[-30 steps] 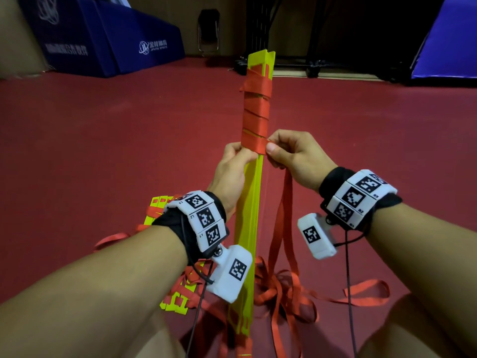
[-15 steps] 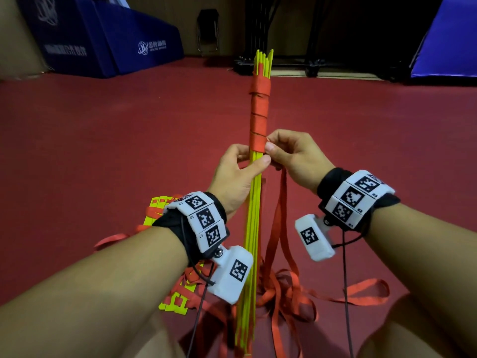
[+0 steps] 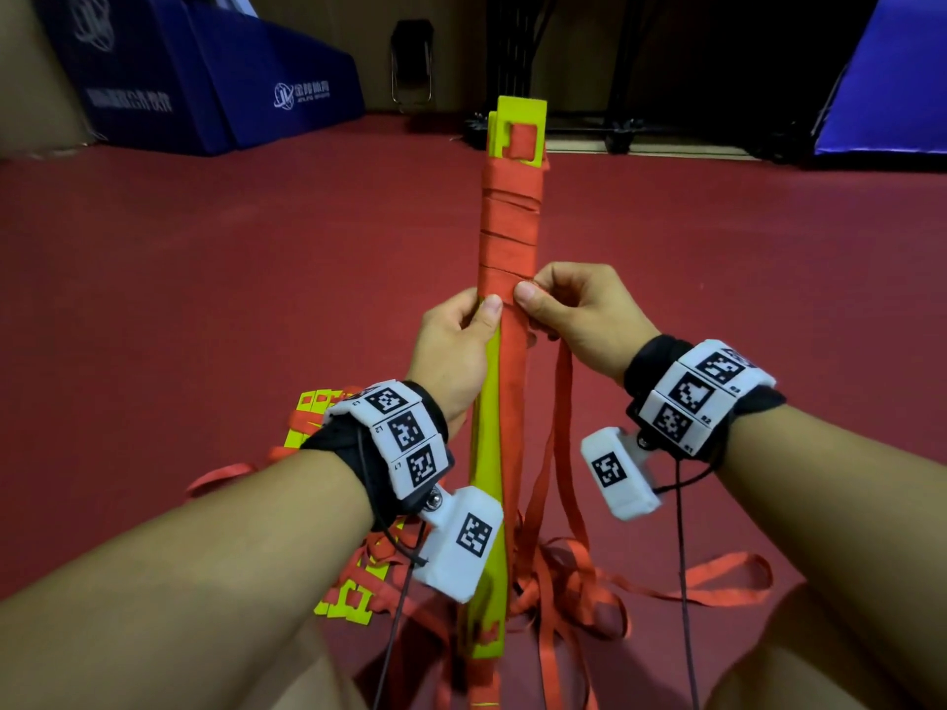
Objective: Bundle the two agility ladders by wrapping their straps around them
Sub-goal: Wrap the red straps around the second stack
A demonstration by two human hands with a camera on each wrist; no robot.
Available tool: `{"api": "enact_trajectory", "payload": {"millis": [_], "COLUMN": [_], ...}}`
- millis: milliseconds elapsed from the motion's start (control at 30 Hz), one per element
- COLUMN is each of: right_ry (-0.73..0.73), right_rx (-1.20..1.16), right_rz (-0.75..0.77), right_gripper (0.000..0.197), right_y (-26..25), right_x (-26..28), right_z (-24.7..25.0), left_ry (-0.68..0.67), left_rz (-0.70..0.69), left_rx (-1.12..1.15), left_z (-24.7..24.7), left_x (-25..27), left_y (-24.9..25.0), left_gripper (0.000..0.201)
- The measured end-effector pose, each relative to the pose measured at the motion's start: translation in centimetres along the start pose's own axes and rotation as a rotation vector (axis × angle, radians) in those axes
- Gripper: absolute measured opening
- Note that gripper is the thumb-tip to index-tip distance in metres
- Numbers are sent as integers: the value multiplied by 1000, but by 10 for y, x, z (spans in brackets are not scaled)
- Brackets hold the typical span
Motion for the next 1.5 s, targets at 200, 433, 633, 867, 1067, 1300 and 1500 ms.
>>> {"api": "enact_trajectory", "payload": {"millis": [200,433,633,867,1067,1300,1500], "right_ry": [-41,-12,78,-29,-75,-78,-15], "right_rx": [6,36,97,-118,-224,-129,-106], "right_rz": [-24,9,-10,-15,-3,8,-30], "right_gripper": [21,21,16,5,23,21,36], "right_y": [3,-1,0,-9,-15,-15,-15], "right_x": [-1,-1,-2,2,5,6,6], "right_z": [0,0,1,2,0,-2,-1], "left_ry": [95,143,171,88,6,21,102], "left_rz": [40,91,94,97,80,96,100], "left_rx": [93,175,175,197,238,179,145], "left_z": [2,-1,1,1,-4,-3,-6], "left_x": [0,1,-1,6,14,13,10], "left_y": [6,10,11,17,24,18,9], "left_gripper": [16,8,11,26,30,19,28]}}
Point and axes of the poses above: each hand's wrist, its own x-axis away from the middle knuckle, its own z-axis out of the back of the hand, y = z × x, the point moved 1 cm from there along -x, towards the middle knuckle, and after that the axes turned 2 degrees about y, right-handed, at the moved point
